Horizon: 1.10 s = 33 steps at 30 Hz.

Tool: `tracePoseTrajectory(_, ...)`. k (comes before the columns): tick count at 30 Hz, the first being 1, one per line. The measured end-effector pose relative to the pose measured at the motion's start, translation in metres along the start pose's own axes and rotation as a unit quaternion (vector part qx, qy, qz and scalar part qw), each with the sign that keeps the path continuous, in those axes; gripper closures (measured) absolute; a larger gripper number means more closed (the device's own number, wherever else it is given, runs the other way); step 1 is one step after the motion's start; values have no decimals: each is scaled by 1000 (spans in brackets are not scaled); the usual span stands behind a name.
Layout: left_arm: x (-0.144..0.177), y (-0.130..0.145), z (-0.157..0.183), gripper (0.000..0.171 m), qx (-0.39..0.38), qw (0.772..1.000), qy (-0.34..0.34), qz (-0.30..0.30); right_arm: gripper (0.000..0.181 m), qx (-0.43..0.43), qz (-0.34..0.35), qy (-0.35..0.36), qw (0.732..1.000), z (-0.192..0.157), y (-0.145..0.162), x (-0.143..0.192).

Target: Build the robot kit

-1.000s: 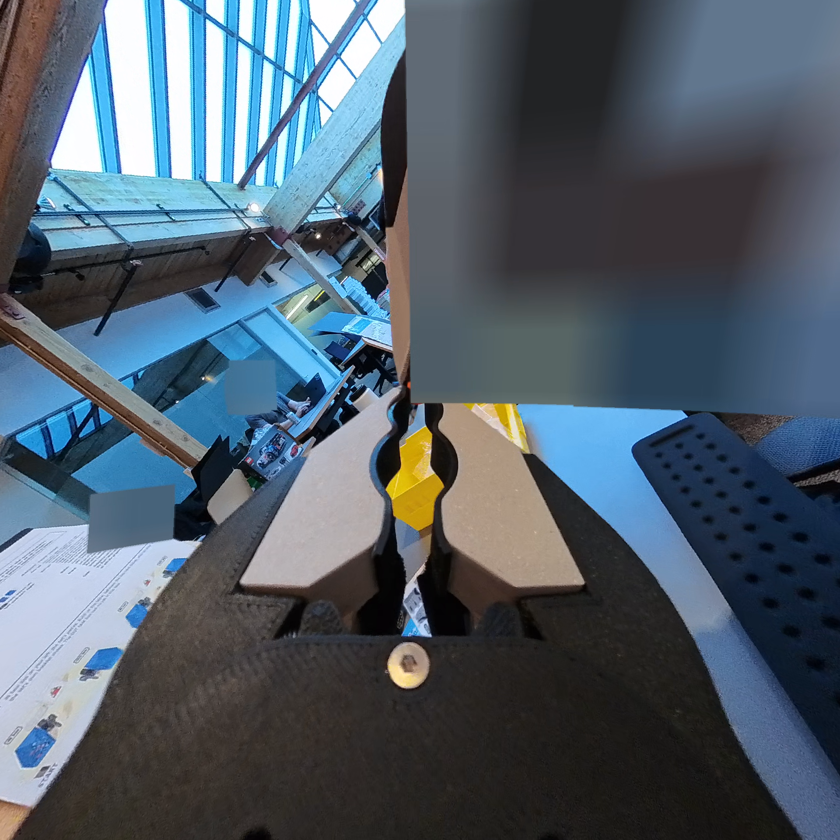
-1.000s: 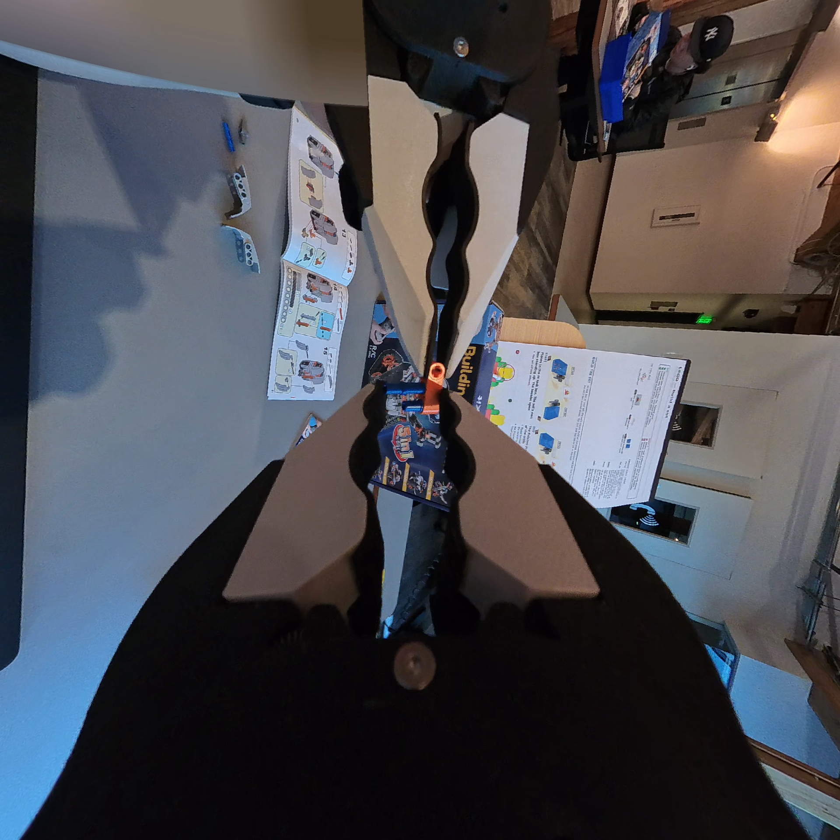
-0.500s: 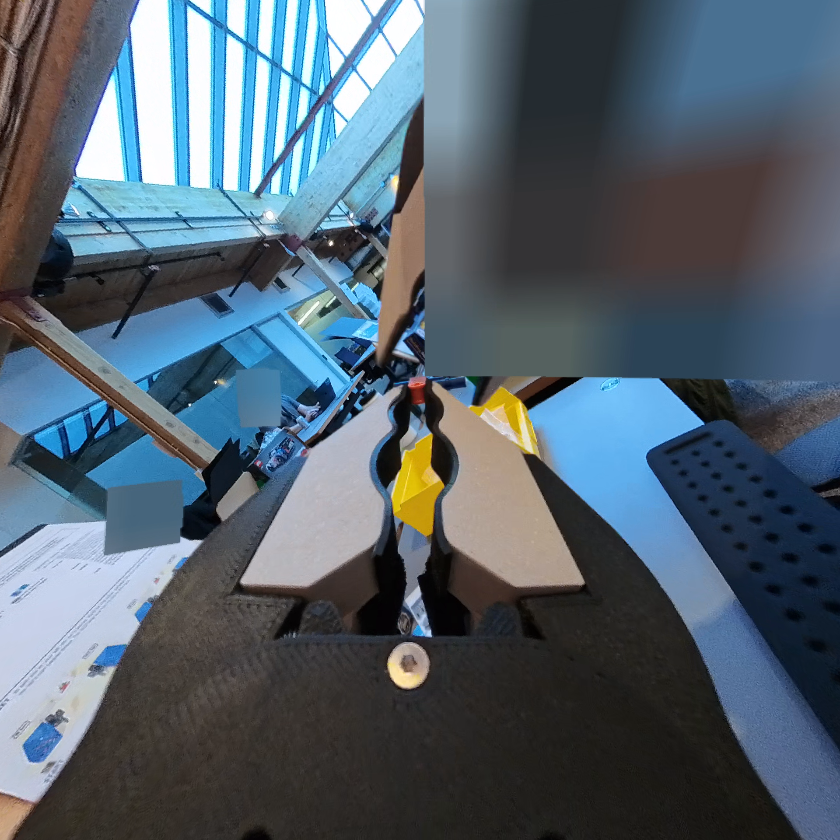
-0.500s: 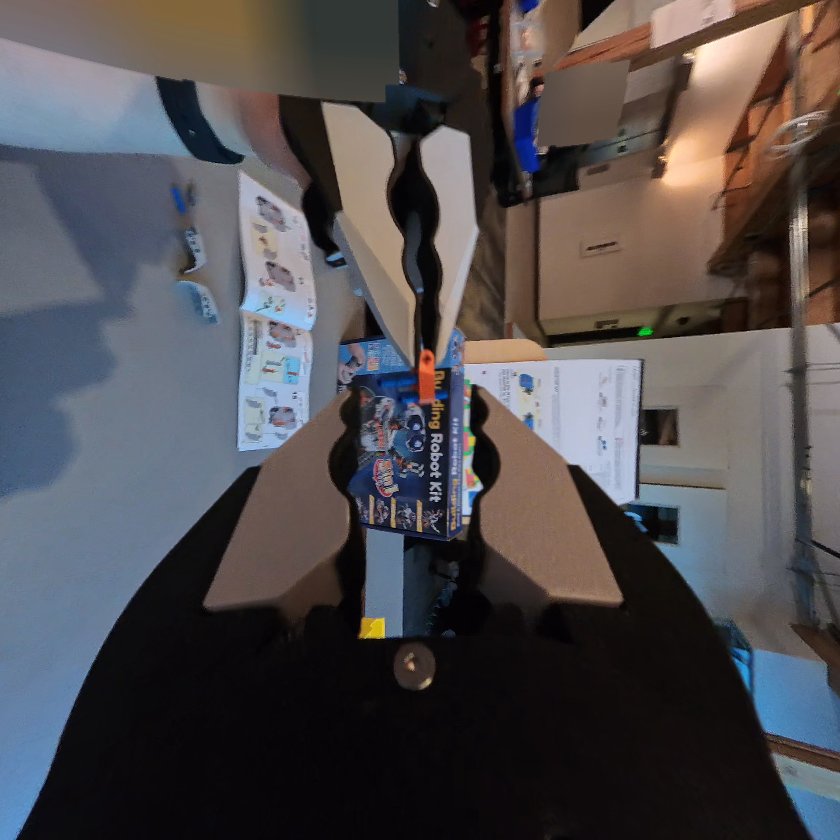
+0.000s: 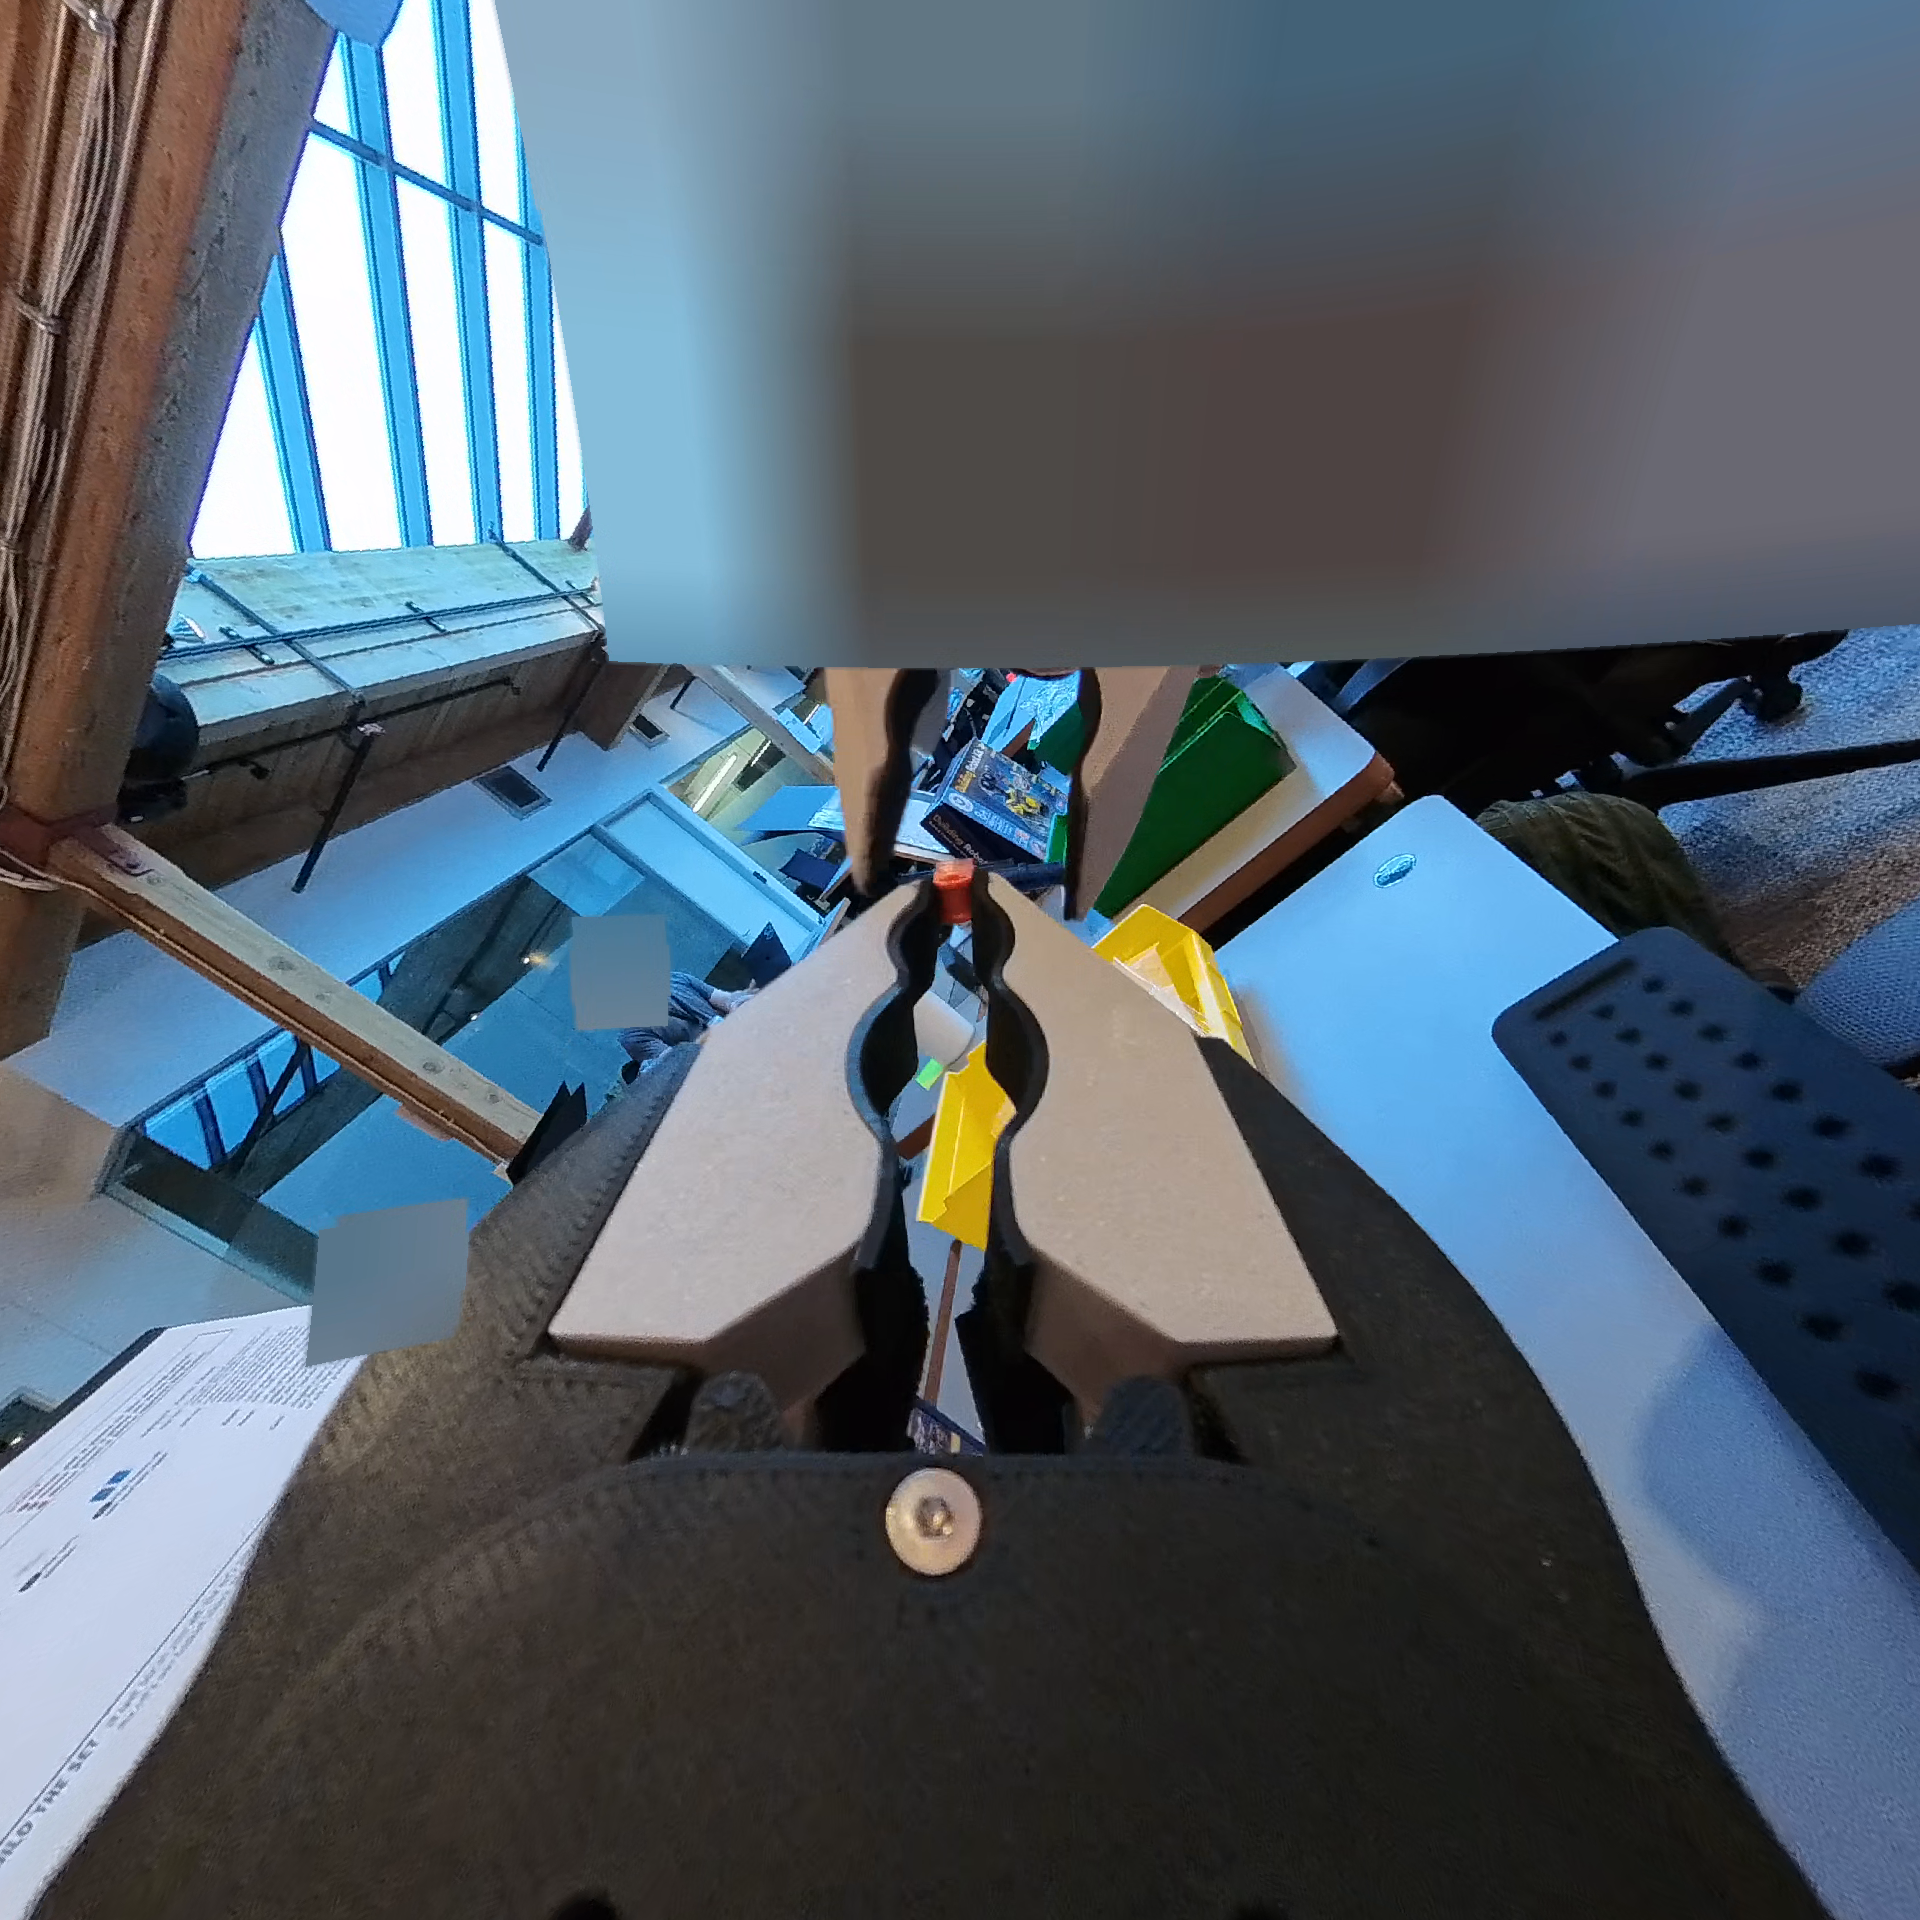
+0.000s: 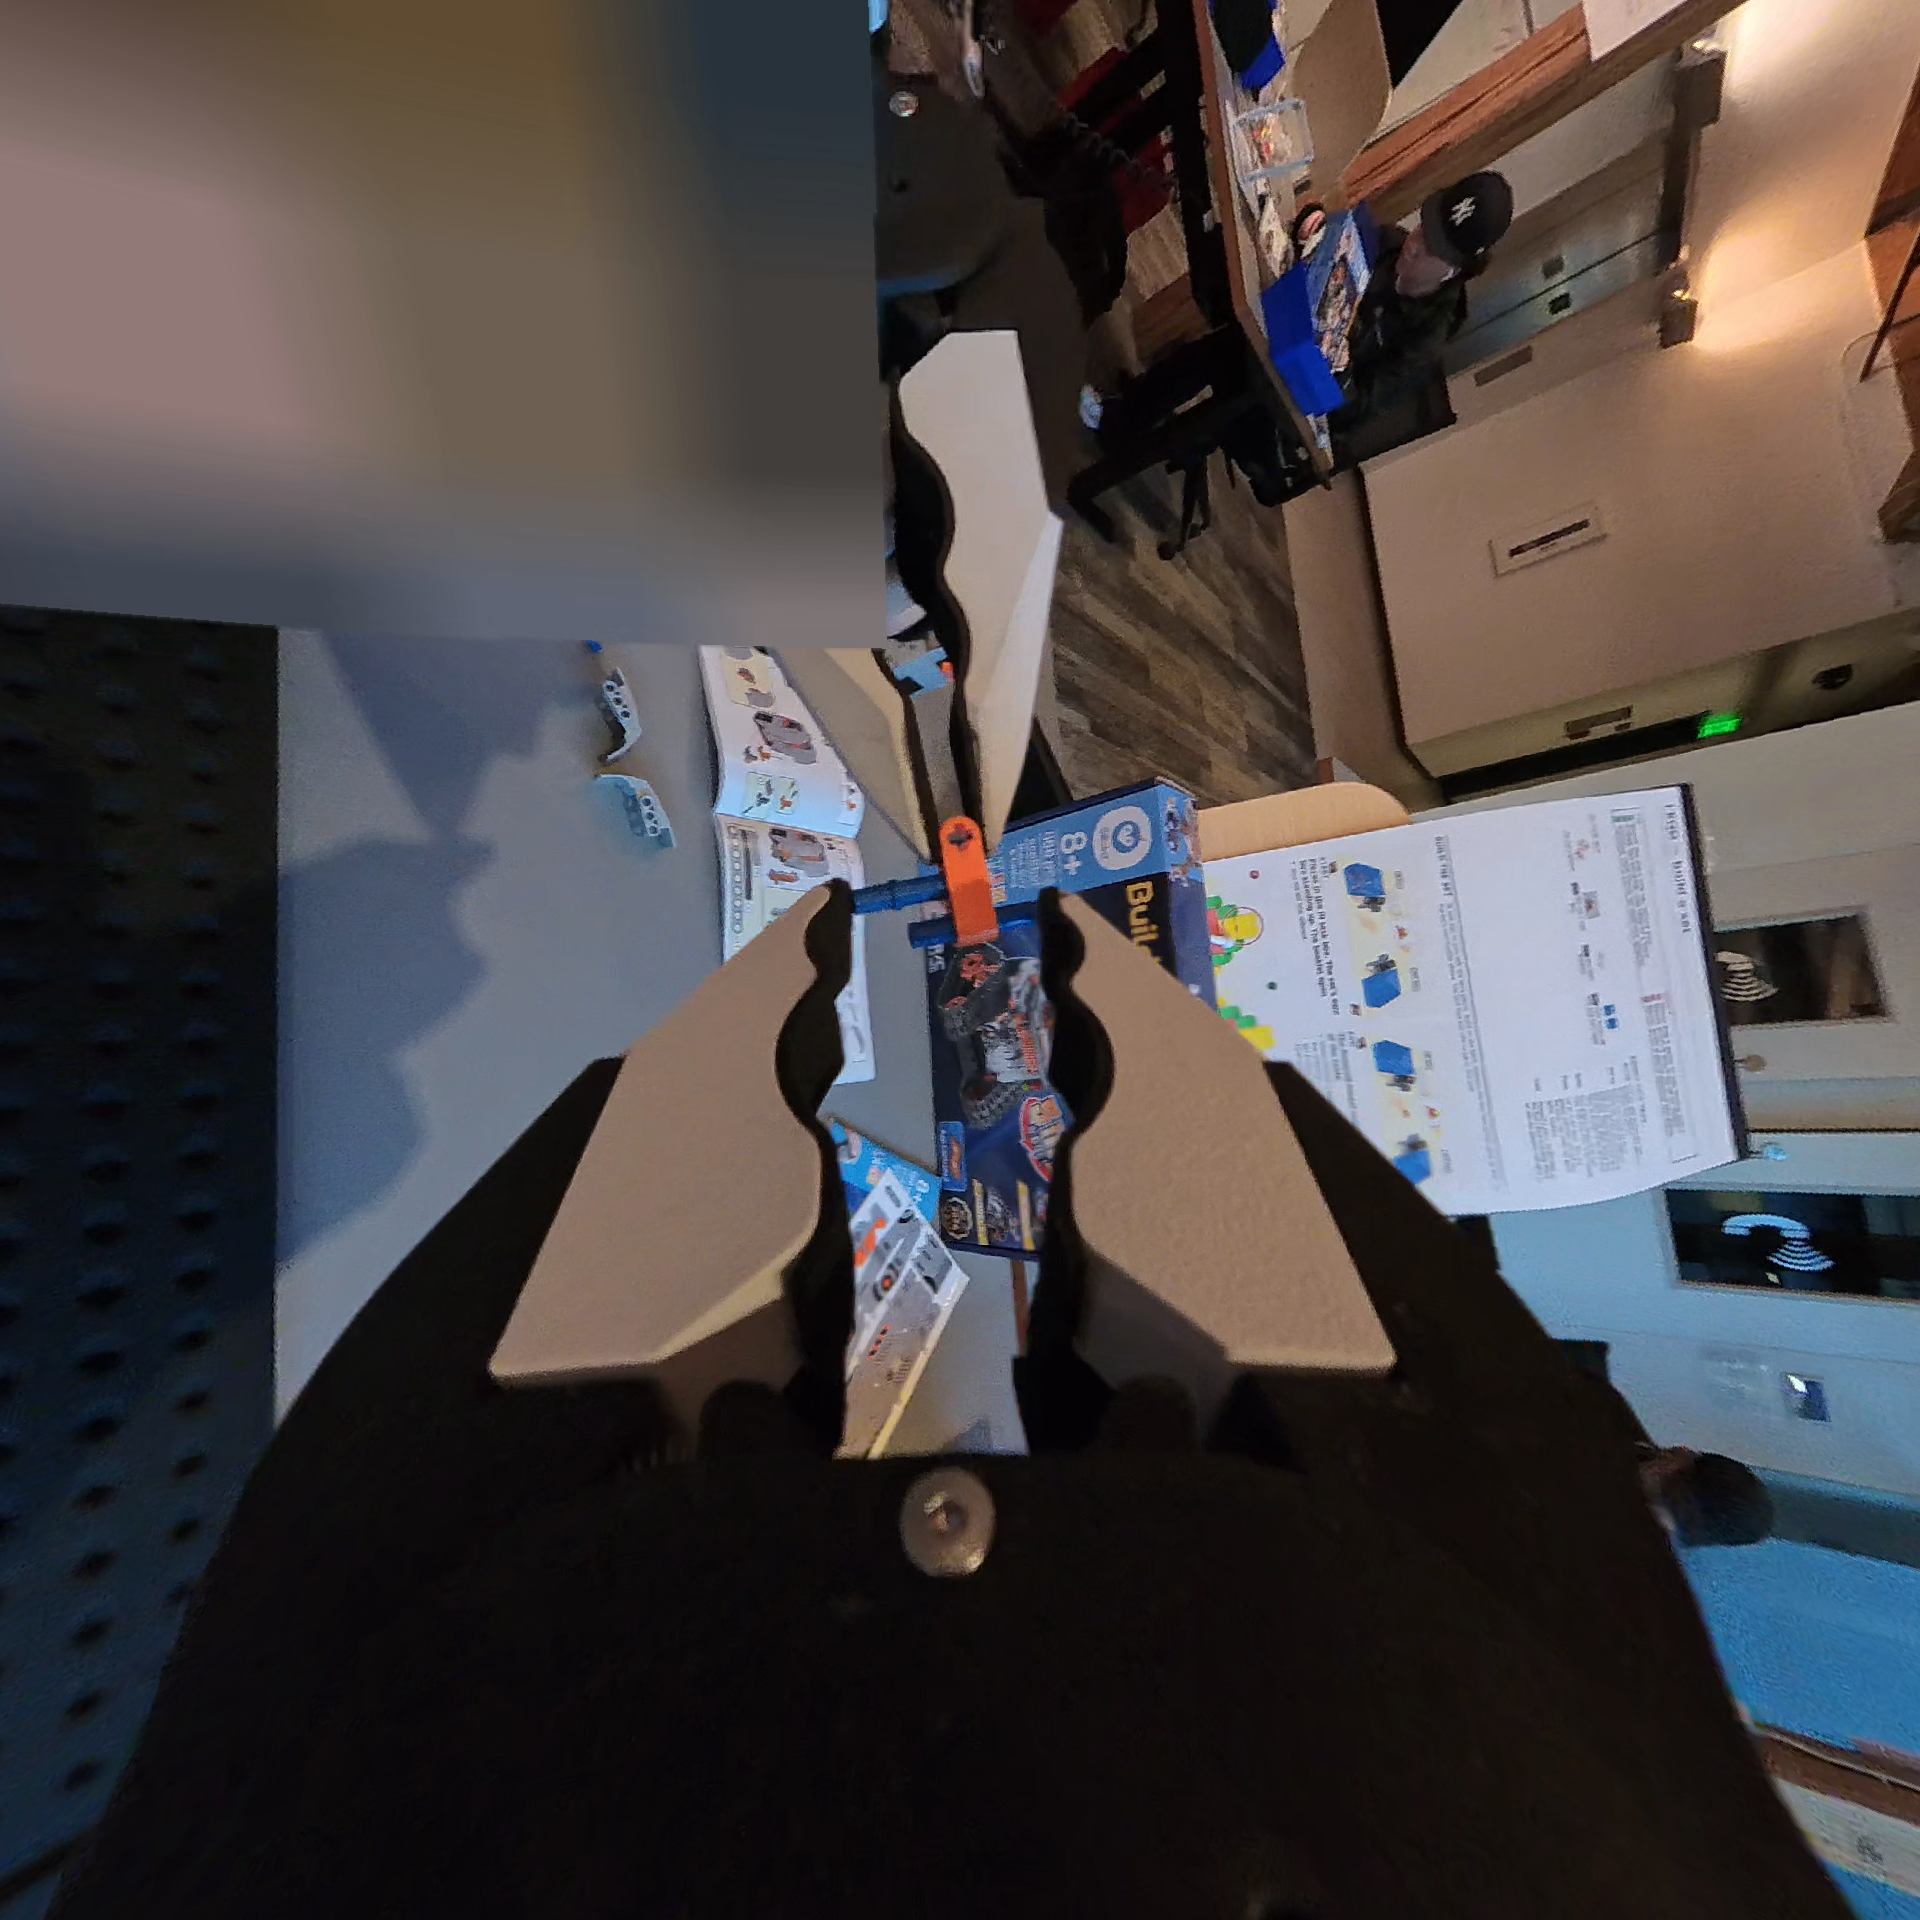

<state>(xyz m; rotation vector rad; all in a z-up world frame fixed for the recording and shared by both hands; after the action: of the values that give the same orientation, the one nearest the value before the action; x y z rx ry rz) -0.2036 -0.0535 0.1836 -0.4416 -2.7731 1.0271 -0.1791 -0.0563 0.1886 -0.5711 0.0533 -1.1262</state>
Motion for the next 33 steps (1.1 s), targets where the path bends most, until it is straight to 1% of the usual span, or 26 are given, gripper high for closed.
tracePoseTrajectory(12, 0, -1, 0, 167, -11, 1000, -7, -3, 147, 5, -7, 1, 1000, 0, 0, 0)
tracePoseTrajectory(16, -1, 0, 0, 167, -15, 1000, -10, -9, 141, 3, -11, 16, 1000, 3, 1, -2)
tracePoseTrajectory(18, -1, -1, 0, 167, -15, 1000, -10, -6, 147, -8, -13, 3, 1000, 0, 2, -1)
tracePoseTrajectory(20, -2, -1, 1, 168, -17, 1000, -9, -9, 147, -15, -18, -1, 1000, 0, 3, -1)
tracePoseTrajectory(24, -4, 1, 3, 168, -17, 1000, -4, -11, 147, 5, -22, -3, 1000, -3, 5, 0)
tracePoseTrajectory(30, -7, 4, -1, 167, -42, 998, -48, -24, 148, 61, -39, 49, 996, 1, 10, -1)
tracePoseTrajectory(33, -8, 4, -1, 167, -31, 998, -51, -17, 148, 81, -47, 64, 994, 2, 9, 0)
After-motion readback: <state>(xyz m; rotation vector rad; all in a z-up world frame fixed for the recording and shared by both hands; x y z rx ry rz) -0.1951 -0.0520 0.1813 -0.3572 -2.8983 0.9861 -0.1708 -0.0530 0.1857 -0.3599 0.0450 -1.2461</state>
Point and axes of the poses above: each gripper's, where its closed fingertips meet, x back along the fingers, y out of its underside, z = x × y across the jaws, the point moved 2 cm from there along x, back along the fingers, and after that the axes turned 14 degrees about y, right-handed, at the moved point
